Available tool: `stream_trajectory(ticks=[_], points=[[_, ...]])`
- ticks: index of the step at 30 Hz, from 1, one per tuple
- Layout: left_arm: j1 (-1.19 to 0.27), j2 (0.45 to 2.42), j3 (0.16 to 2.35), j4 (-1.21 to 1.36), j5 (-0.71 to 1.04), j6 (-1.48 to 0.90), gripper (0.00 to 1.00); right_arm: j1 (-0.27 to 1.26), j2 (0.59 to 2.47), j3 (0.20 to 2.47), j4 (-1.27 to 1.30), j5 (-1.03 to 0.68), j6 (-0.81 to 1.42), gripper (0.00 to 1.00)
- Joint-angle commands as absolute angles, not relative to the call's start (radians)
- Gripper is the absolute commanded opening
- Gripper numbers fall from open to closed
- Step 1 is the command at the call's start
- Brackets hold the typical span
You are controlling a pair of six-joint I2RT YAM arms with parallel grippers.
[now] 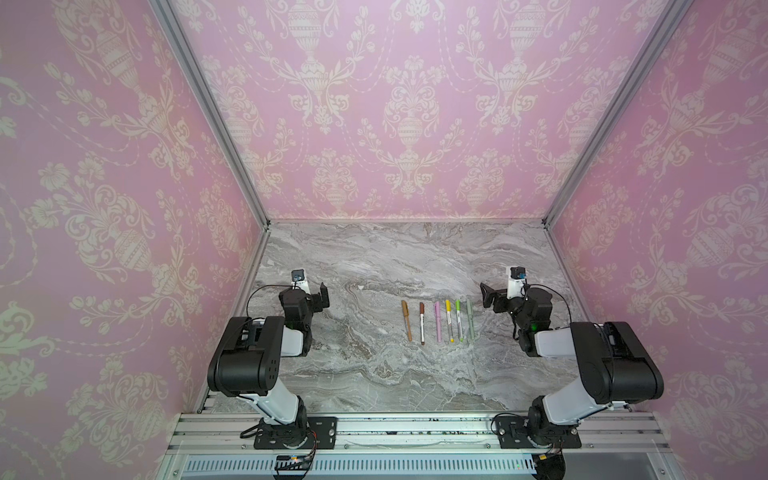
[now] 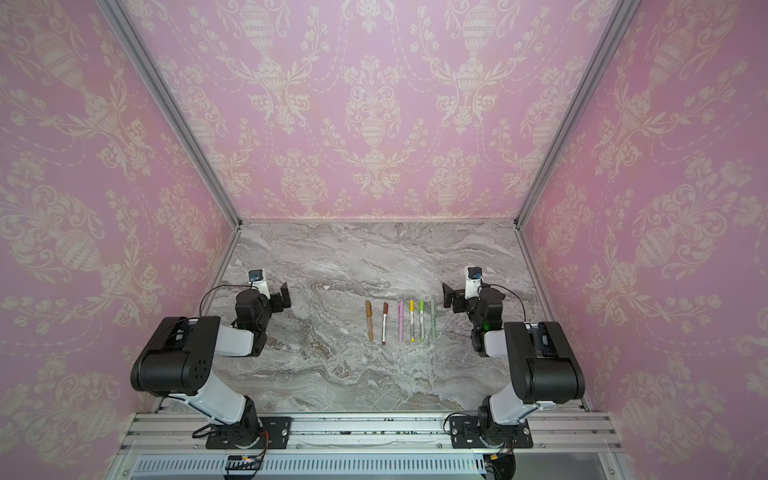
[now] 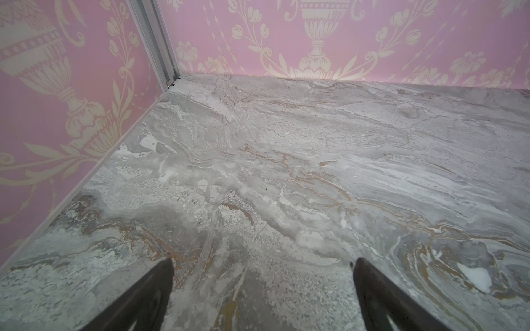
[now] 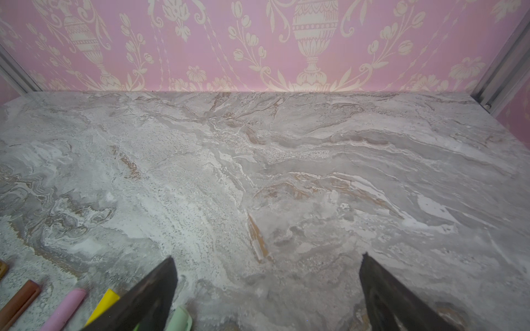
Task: Insert the pens into the pen caps
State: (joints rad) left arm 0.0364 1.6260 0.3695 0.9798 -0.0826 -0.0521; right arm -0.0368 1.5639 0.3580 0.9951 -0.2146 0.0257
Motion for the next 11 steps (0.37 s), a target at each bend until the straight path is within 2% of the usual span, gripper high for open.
stream_trajectory(ticks=[1, 11], points=[[0.037, 1.632, 0.358, 1.0, -0.062, -0.029, 0.99, -0.034, 1.555, 0.355, 0.98, -0.228, 0.022, 1.0], [0.037, 1.632, 0.359, 1.0, -0.062, -0.029, 0.99, -0.026, 1.552, 0.352, 0.979, -0.208, 0.018, 1.0]])
